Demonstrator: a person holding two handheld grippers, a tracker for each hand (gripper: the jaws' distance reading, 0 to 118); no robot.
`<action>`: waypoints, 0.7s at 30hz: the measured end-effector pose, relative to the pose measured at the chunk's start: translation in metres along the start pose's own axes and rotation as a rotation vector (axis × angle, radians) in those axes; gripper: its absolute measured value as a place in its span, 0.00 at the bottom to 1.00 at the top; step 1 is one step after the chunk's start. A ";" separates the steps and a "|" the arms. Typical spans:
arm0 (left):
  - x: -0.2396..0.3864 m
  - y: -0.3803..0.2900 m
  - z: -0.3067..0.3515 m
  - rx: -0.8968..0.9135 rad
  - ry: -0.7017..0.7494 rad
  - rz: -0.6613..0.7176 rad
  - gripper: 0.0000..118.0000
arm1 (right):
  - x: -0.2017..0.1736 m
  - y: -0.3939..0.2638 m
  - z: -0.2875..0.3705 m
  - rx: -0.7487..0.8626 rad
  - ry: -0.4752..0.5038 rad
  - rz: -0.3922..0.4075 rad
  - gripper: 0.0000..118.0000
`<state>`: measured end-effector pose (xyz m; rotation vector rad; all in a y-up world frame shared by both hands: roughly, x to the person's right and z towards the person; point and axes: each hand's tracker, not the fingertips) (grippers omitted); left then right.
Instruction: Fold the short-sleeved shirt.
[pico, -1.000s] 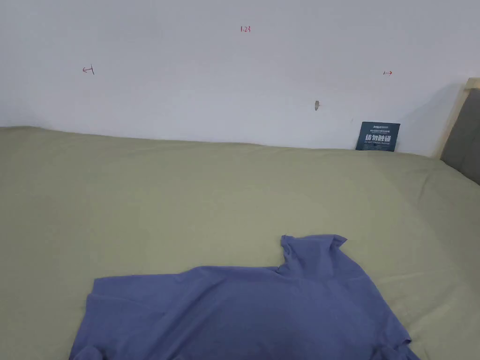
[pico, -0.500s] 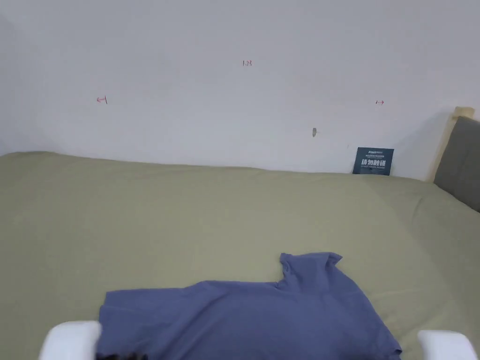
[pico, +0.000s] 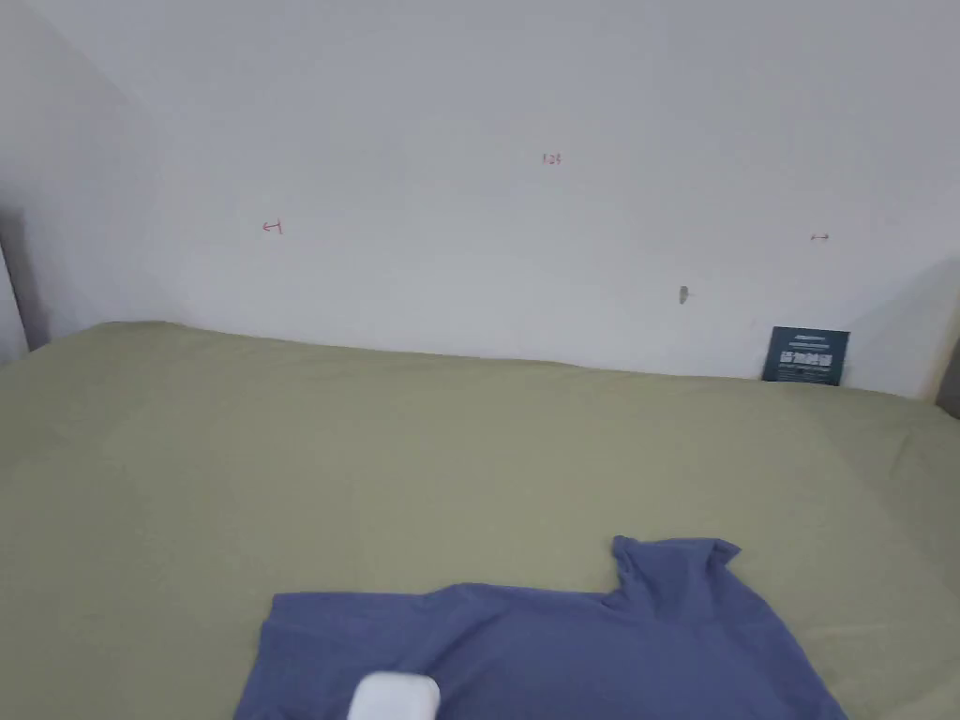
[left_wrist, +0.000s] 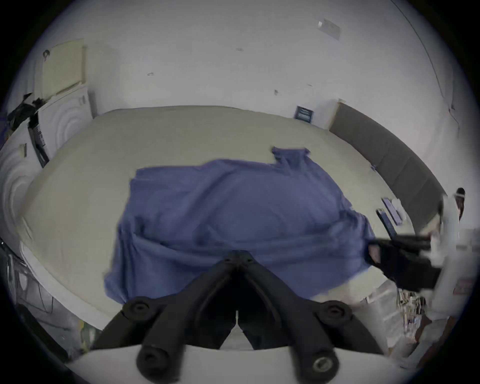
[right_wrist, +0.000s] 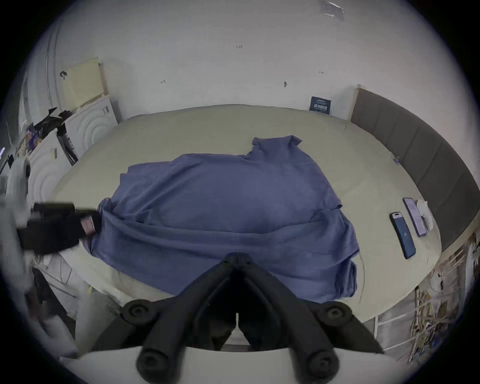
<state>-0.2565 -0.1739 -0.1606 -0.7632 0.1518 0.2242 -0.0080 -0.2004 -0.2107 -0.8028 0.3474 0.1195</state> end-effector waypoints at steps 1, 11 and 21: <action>-0.013 0.014 -0.005 0.019 0.031 0.016 0.00 | 0.002 0.005 0.002 0.002 0.004 -0.011 0.01; -0.167 0.170 -0.164 -0.134 0.021 0.175 0.67 | 0.044 0.042 -0.038 -0.039 0.006 -0.050 0.01; -0.179 0.153 -0.262 -0.430 0.066 0.170 0.71 | 0.091 0.083 -0.069 -0.079 0.055 -0.084 0.01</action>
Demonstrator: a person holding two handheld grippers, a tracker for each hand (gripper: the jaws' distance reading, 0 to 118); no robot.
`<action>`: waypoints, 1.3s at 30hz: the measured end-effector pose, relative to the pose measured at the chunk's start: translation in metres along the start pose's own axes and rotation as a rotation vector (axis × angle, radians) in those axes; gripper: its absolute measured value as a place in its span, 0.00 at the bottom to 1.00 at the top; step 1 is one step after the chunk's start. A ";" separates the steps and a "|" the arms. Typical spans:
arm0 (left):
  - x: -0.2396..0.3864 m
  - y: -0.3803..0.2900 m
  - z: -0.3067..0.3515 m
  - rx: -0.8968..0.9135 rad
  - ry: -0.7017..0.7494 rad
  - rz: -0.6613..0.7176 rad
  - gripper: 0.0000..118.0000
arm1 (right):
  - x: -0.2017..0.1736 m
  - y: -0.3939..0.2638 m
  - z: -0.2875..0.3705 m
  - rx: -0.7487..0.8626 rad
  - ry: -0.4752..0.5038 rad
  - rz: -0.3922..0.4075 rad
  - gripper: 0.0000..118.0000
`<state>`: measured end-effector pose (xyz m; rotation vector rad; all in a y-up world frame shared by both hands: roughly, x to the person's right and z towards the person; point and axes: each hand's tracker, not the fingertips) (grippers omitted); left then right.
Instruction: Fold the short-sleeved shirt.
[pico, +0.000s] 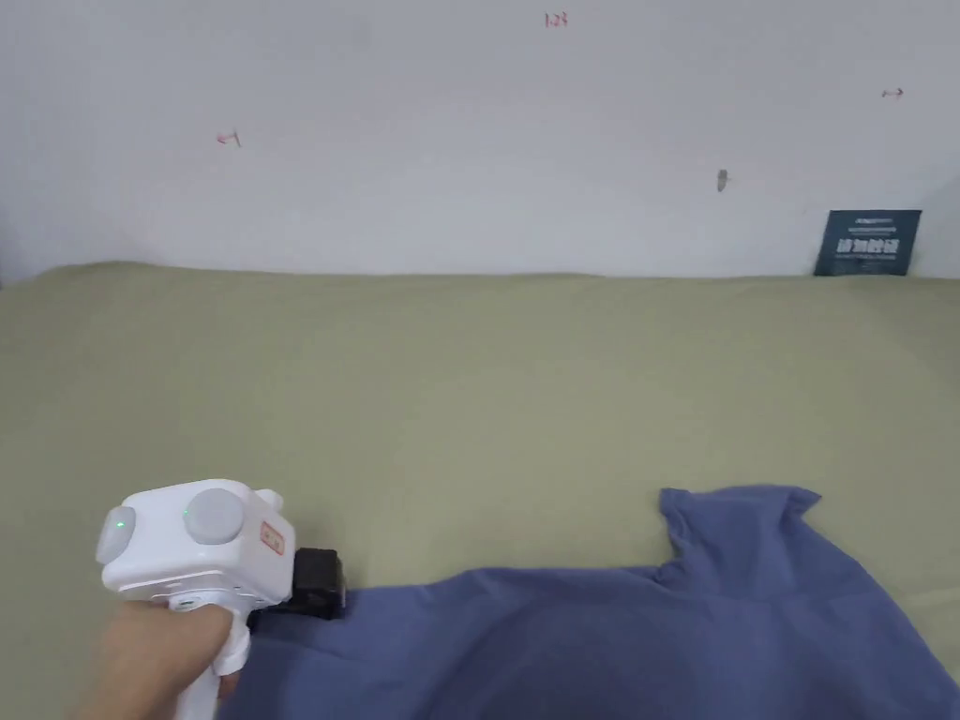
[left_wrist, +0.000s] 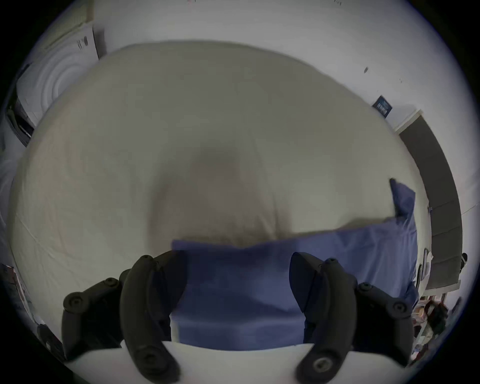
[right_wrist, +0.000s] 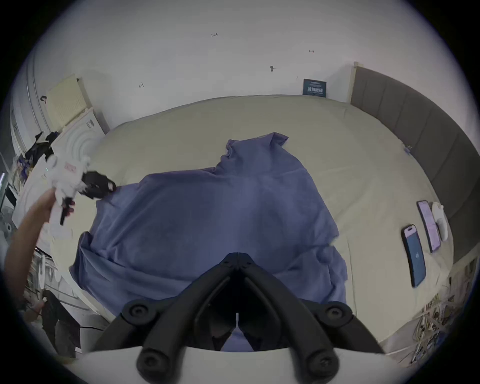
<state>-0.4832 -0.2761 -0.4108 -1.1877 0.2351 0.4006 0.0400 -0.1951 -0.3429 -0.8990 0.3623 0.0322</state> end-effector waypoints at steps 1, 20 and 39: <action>0.002 -0.003 -0.005 -0.008 0.014 -0.005 0.68 | 0.005 0.010 -0.003 0.002 -0.003 0.002 0.01; 0.017 -0.025 0.029 0.036 0.056 -0.079 0.00 | 0.104 0.195 -0.219 -0.429 -0.069 0.037 0.64; 0.023 -0.030 0.108 0.189 0.004 -0.256 0.00 | 0.080 0.163 -0.061 -0.095 -0.010 0.168 0.01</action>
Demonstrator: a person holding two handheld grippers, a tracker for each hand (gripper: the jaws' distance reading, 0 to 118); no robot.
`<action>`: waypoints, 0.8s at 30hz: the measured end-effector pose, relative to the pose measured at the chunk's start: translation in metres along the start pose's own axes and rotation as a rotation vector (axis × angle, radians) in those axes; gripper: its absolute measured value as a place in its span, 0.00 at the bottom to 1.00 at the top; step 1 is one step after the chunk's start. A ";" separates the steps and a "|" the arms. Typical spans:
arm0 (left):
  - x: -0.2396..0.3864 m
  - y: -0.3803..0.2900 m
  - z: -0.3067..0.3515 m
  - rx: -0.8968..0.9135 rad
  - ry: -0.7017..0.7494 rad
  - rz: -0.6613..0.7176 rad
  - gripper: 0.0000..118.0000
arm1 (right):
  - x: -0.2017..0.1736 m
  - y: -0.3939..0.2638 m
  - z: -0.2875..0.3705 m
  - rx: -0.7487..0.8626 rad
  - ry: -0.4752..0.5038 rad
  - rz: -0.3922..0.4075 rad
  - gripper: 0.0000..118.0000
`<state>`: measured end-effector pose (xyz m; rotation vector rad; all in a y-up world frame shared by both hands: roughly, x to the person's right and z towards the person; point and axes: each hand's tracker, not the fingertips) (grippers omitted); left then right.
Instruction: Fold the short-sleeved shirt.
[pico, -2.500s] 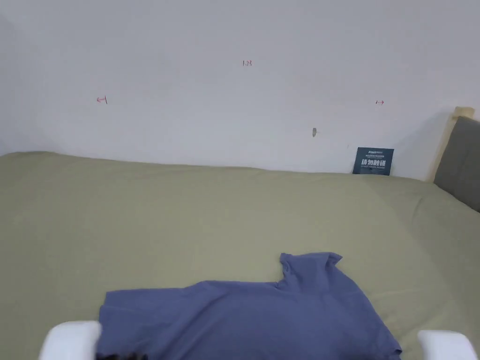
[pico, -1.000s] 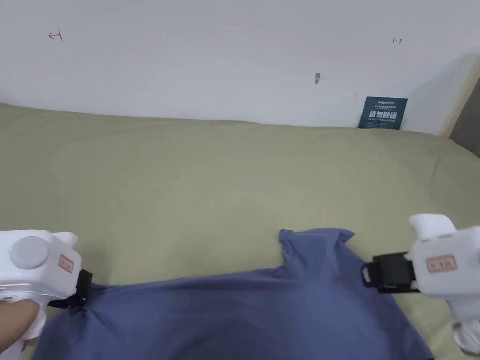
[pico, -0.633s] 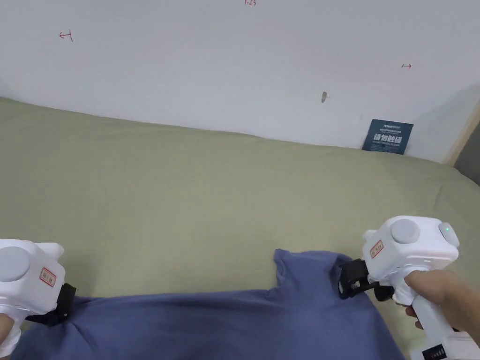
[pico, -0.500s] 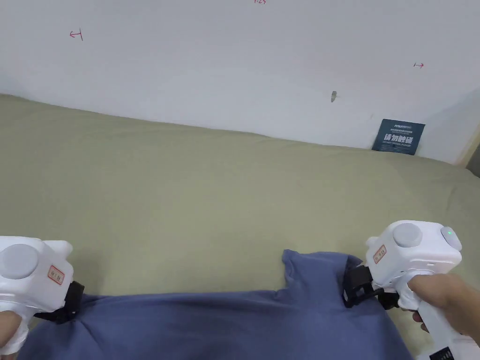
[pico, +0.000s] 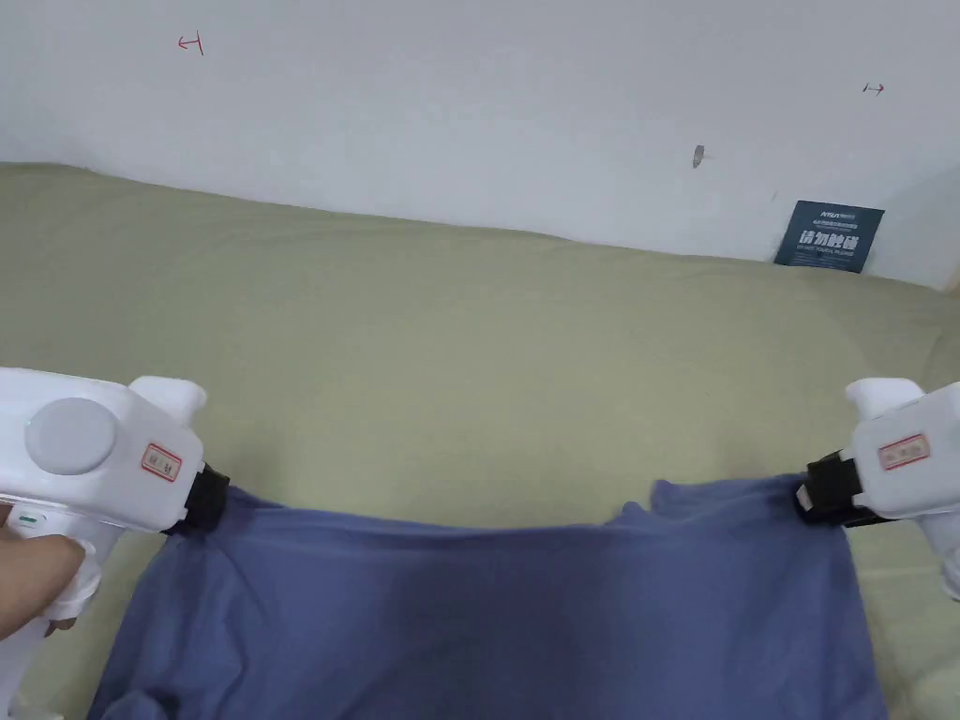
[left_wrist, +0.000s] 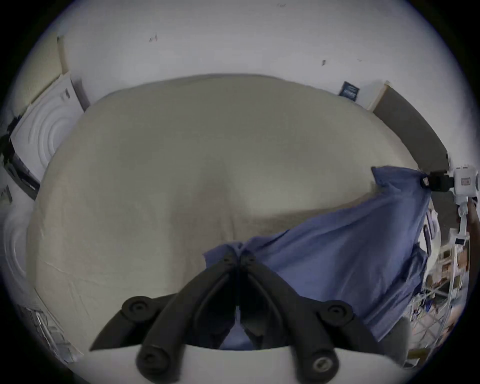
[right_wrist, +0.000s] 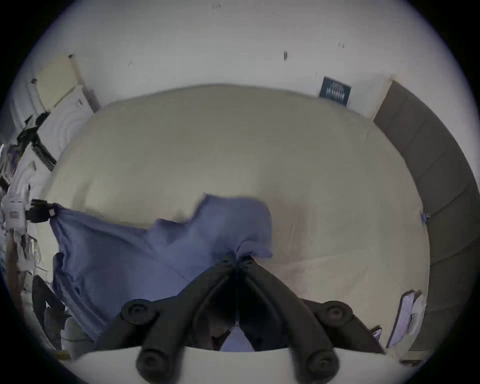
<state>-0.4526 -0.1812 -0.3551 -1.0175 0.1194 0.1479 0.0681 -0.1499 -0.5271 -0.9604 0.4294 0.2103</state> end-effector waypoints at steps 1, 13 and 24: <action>0.001 -0.003 0.012 0.018 -0.009 -0.014 0.00 | -0.006 -0.004 0.016 0.001 0.006 0.003 0.01; -0.020 -0.107 0.108 0.079 -0.115 -0.040 0.00 | -0.005 -0.129 0.131 0.070 0.025 -0.034 0.01; -0.003 -0.233 0.088 -0.069 -0.120 -0.015 0.00 | -0.016 -0.266 0.111 -0.046 0.033 -0.197 0.01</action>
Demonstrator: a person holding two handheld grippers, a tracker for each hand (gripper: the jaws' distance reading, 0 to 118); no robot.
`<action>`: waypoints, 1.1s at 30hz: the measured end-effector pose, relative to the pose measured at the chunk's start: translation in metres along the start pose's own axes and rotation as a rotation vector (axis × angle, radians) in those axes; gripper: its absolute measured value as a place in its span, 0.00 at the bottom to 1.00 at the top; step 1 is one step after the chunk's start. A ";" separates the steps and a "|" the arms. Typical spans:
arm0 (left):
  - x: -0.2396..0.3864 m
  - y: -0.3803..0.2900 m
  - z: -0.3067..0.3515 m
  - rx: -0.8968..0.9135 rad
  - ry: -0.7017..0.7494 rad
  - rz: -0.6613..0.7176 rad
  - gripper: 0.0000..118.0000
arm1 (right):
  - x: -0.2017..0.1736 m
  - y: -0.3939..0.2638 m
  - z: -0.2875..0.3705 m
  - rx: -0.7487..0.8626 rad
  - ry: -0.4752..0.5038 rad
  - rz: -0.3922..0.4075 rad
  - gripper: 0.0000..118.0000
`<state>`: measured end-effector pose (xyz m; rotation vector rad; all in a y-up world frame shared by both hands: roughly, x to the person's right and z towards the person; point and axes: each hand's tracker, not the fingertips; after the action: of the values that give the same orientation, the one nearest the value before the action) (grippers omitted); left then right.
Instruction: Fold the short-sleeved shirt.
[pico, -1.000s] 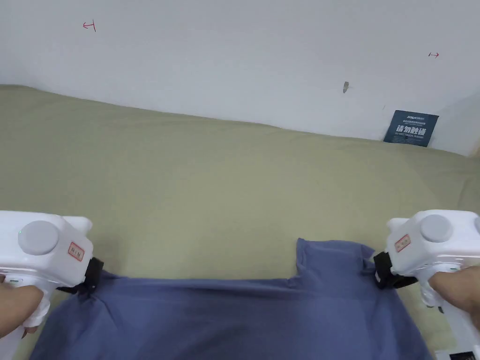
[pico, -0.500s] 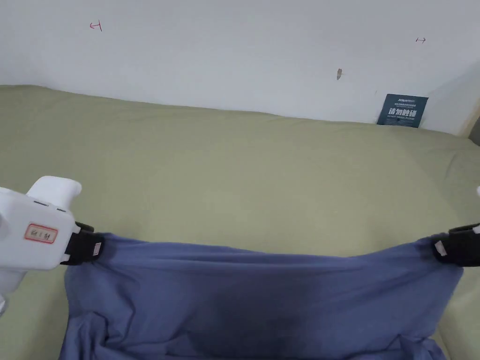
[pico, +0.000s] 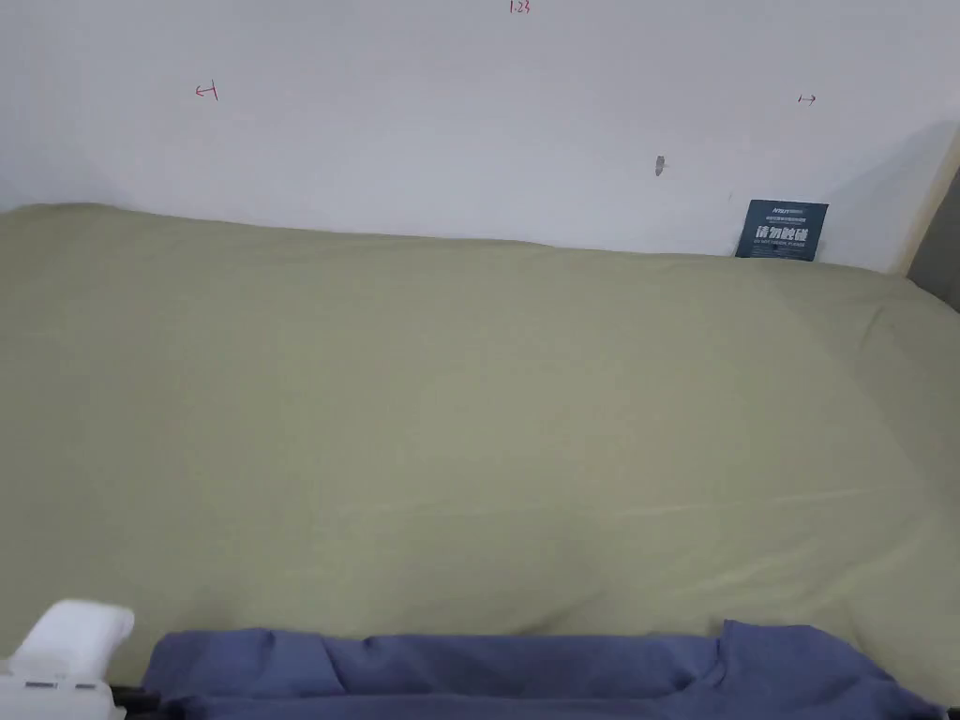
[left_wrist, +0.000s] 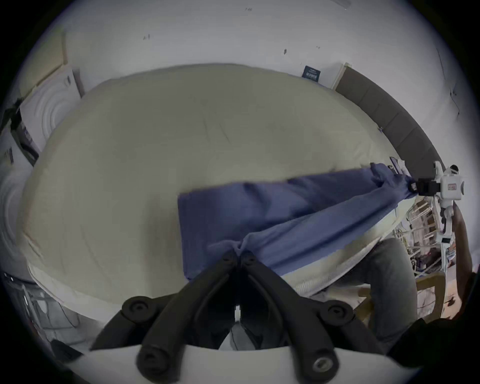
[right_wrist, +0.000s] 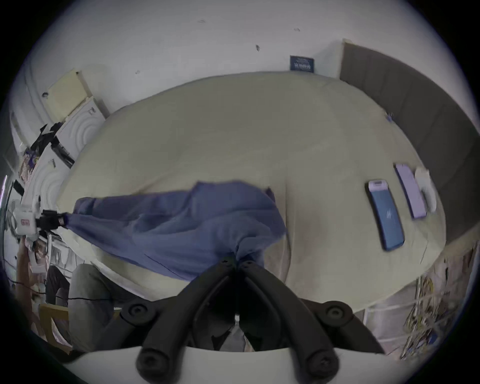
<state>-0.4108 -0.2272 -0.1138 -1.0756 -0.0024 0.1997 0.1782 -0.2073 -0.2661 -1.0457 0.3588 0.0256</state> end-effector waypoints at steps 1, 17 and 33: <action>-0.001 -0.005 -0.005 -0.006 -0.001 0.010 0.00 | 0.000 -0.006 -0.002 0.012 -0.014 -0.012 0.01; -0.007 -0.022 0.049 0.205 -0.102 0.248 0.49 | -0.022 0.000 0.042 0.073 -0.005 -0.058 0.64; 0.222 0.002 0.013 0.259 0.174 0.042 0.00 | -0.204 -0.028 -0.013 0.142 -0.180 0.067 0.01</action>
<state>-0.1941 -0.1785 -0.1302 -0.8323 0.1974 0.1391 -0.0121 -0.2024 -0.1874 -0.8835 0.2280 0.1514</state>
